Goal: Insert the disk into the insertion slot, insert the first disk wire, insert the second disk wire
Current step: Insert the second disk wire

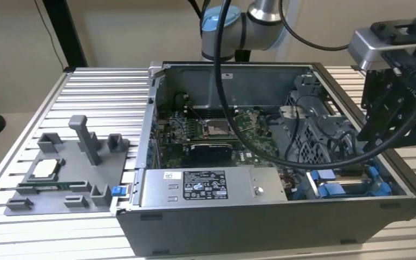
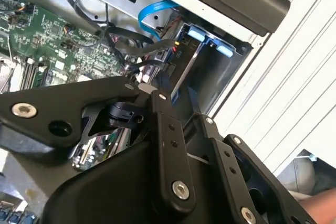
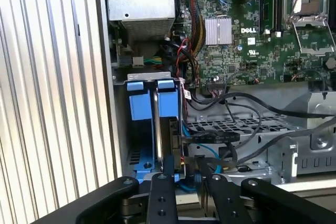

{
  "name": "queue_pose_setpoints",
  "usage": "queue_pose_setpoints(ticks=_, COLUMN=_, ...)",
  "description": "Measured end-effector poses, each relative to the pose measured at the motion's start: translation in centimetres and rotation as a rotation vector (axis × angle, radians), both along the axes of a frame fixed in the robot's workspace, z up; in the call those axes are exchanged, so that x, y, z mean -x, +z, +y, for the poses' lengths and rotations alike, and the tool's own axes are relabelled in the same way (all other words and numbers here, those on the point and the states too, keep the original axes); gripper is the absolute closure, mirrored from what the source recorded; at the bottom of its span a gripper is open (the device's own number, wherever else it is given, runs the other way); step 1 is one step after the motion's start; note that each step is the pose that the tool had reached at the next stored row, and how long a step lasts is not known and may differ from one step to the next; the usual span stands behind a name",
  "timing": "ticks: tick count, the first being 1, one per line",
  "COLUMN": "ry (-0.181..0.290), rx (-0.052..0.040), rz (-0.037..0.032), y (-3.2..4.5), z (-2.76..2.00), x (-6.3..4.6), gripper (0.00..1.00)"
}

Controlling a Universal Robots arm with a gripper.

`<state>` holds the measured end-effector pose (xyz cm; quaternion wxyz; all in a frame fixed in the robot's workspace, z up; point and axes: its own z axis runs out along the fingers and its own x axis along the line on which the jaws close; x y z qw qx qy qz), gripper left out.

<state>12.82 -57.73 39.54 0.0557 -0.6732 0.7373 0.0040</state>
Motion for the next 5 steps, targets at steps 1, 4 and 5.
queue_pose_setpoints(ticks=1, ry=0.0, rx=0.0, rz=0.0, y=0.0, z=0.0, x=0.0, gripper=0.0)
queue_pose_setpoints(ticks=4, ry=0.0, rx=0.0003, rz=0.0, y=0.05, z=0.0, x=0.01, gripper=0.0)
queue_pose_setpoints(ticks=5, ry=0.0, rx=0.0003, rz=0.0, y=0.05, z=0.0, x=0.01, gripper=0.0)
